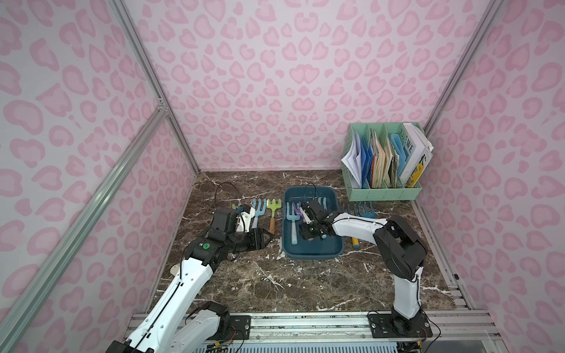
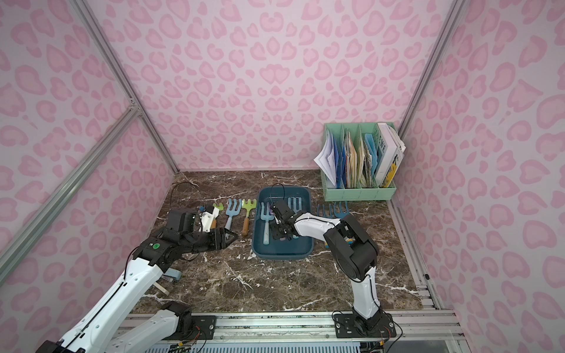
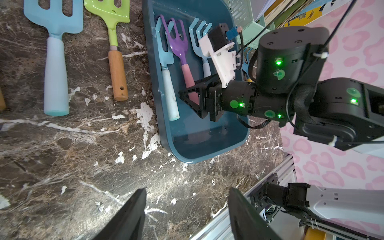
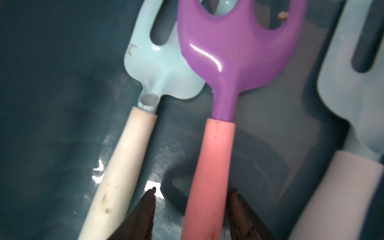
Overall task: Take the hand rake out of the storage box
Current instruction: Place the rake in the storage box, then pick up the rake from the storage box.
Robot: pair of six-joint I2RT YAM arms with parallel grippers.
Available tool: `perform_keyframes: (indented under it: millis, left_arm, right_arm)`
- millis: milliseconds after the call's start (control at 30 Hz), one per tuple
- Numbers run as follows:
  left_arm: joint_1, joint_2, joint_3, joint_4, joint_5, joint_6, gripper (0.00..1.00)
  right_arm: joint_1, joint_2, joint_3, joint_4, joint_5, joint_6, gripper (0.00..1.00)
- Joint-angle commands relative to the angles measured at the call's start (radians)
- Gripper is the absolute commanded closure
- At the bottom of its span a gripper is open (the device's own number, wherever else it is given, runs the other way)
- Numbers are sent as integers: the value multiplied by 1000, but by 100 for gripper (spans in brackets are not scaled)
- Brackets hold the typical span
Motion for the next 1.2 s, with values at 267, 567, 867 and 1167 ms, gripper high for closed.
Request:
perform_keyframes:
  millis: [267, 567, 867, 1167]
  left_arm:
    - [0, -2, 20, -19, -3, 14, 34]
    - [1, 9, 39, -25, -2, 13, 34]
    - [0, 20, 19, 88, 68, -26, 15]
    - [-1, 14, -21, 286, 179, -91, 7]
  right_arm:
    - [-1, 8, -20, -100, -4, 7, 56]
    - [-28, -35, -67, -49, -42, 10, 82]
    - [-97, -292, -197, 38, -157, -13, 87]
    - [-187, -546, -329, 152, -390, -4, 88]
